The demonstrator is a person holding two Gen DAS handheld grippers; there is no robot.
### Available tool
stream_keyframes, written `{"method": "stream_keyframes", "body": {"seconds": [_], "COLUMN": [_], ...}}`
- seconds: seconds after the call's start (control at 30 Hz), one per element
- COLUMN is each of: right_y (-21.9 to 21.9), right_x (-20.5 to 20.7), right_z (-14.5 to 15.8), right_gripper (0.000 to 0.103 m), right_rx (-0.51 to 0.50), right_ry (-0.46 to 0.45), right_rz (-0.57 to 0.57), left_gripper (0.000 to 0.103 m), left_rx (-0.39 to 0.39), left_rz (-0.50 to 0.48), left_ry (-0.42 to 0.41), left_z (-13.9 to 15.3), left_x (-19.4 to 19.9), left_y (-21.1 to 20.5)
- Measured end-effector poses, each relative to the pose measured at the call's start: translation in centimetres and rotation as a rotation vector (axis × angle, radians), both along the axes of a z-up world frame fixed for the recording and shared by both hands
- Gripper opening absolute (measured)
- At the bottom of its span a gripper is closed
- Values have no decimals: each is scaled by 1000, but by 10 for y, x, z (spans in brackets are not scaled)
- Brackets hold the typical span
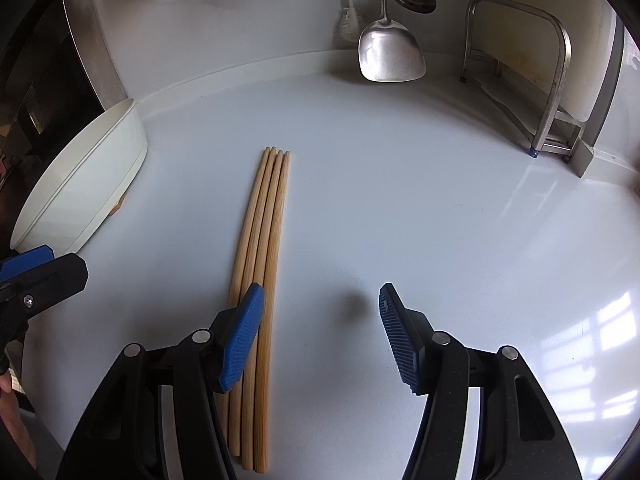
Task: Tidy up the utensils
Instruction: 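Position both open tools over the chopstick bundle on the counter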
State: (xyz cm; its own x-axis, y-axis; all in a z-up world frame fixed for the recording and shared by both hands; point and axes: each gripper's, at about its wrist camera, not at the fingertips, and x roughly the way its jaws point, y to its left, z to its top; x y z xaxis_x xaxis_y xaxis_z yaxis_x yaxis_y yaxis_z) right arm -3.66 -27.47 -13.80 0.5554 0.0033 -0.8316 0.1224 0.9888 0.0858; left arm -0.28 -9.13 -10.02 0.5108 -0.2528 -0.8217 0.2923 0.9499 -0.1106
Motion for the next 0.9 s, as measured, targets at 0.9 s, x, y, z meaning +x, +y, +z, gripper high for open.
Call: {"method": "stream_keyframes", "body": {"seconds": [0.9], "right_y": [20], "right_x": [-3], "right_z": [-5], "right_gripper": [41], "right_rx": [-121], "right_ry": [-21], "right_rz": [76], "left_gripper": [94], "left_rx": [-7], "left_rz": [-19], "left_ry": [15], "left_z": [-11], "left_x": [4], "left_y": [-10]}}
